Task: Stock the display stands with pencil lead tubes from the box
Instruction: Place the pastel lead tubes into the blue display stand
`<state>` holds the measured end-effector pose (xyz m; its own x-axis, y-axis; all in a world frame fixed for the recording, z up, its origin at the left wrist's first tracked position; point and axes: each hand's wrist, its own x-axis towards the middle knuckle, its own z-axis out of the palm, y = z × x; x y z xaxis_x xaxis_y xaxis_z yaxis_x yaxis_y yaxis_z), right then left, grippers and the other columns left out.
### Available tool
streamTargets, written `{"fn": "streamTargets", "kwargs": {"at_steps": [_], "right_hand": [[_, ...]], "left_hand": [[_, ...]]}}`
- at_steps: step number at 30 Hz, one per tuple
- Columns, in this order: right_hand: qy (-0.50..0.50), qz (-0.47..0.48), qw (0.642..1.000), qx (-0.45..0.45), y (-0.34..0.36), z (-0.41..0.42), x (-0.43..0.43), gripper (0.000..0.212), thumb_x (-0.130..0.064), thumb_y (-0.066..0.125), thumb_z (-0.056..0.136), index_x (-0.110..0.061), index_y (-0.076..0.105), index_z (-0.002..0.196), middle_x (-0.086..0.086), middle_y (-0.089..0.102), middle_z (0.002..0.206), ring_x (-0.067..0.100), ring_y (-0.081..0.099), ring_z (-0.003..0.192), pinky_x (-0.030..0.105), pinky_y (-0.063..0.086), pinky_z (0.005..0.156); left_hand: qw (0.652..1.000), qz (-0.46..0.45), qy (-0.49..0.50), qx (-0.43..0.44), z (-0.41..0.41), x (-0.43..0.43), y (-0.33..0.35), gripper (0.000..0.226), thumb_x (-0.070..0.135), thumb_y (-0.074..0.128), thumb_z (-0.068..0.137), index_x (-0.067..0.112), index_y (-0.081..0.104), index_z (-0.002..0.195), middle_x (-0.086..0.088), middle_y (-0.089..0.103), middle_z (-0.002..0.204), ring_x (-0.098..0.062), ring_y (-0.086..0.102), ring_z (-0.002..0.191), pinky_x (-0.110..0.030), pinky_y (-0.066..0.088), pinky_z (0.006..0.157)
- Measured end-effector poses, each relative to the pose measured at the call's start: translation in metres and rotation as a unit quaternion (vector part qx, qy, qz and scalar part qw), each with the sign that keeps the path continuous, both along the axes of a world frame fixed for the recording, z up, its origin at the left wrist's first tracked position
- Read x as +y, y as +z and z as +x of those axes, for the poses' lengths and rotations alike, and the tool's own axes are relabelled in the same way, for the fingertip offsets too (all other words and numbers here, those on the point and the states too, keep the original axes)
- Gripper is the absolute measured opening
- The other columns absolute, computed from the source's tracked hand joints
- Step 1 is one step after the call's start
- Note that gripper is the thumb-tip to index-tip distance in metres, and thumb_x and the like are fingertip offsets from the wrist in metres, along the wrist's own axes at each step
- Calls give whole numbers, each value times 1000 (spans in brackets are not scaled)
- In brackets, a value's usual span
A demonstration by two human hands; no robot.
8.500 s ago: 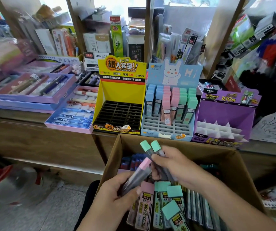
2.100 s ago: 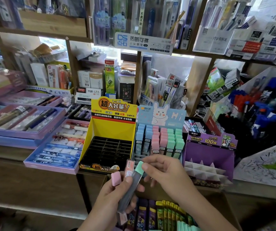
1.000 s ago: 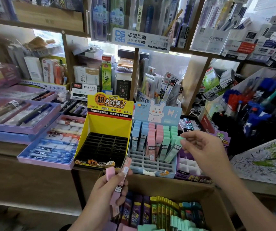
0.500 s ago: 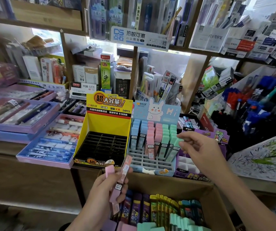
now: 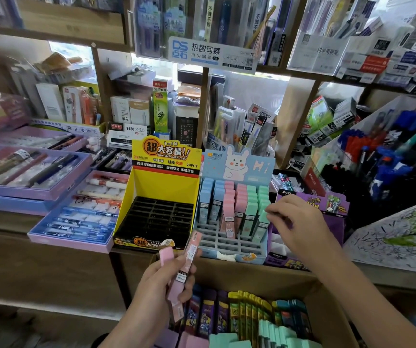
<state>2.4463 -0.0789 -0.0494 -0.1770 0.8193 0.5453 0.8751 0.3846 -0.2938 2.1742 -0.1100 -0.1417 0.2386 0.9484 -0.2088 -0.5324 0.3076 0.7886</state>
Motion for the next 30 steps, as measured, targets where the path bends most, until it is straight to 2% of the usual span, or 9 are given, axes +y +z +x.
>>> {"fn": "streamTargets", "kwargs": {"at_steps": [4,8,10,12,15,20,24,27,30], "right_hand": [[2,34,997,68,2,-15,-13,12,-2,74,89,-10,75,97,-6,66,88,7,61,76,21,53,68],[55,-90,964,243,1,-43,-22,19,-7,77,89,-24,76,97,-10,72,84,11,69,82,22,57,69],[93,-140,959,227,-4,-55,-24,20,-16,76,91,-30,75,104,-17,71,95,9,68,92,20,56,77],[124,-168,964,163,-10,-65,-25,25,-28,75,92,-33,72,116,-24,66,109,1,62,108,16,50,90],[168,-203,960,92,-16,-76,-23,35,-36,74,91,-35,69,126,-27,62,121,-6,51,122,9,36,102],[167,-222,949,147,-19,-74,-20,23,-23,79,88,-27,79,110,-18,69,98,2,64,98,18,50,88],[130,-236,946,178,-24,-62,-23,24,-22,81,86,-39,77,104,-20,72,98,2,67,94,18,52,84],[146,-264,936,180,-29,-61,-29,37,-23,78,88,-48,69,114,-19,70,98,5,65,90,24,54,80],[185,-306,919,166,-32,-65,-33,66,-22,73,90,-59,46,138,-14,67,101,10,63,89,32,55,81]], "left_hand": [[1000,-7,-8,-10,1,-1,3,39,21,64,85,-5,73,113,-15,60,78,-17,45,53,-22,31,36],[999,-8,-29,-15,1,-2,3,44,19,67,86,-13,66,116,-16,59,80,-17,42,51,-22,27,37],[999,-1,-41,-11,1,-3,2,37,15,76,83,-13,69,106,-19,59,81,-18,43,51,-23,26,38],[999,12,-51,-2,0,-4,2,30,17,79,77,-7,73,94,-21,59,80,-19,42,50,-24,26,40],[997,32,-62,18,0,-4,1,43,26,83,71,-6,72,98,-21,61,80,-18,43,49,-23,29,42],[996,56,-55,34,-4,-4,0,50,30,84,71,-4,73,107,-20,63,84,-17,42,53,-23,29,43],[996,75,-28,45,-4,-2,-1,35,23,84,74,-1,76,98,-19,67,85,-13,42,51,-21,30,41],[996,76,-19,47,-2,-1,-3,11,13,79,82,2,76,84,-19,65,79,-11,41,49,-20,29,39],[995,85,-28,37,0,0,-4,12,10,69,82,0,74,82,-14,58,66,-10,36,45,-18,28,38]]}}
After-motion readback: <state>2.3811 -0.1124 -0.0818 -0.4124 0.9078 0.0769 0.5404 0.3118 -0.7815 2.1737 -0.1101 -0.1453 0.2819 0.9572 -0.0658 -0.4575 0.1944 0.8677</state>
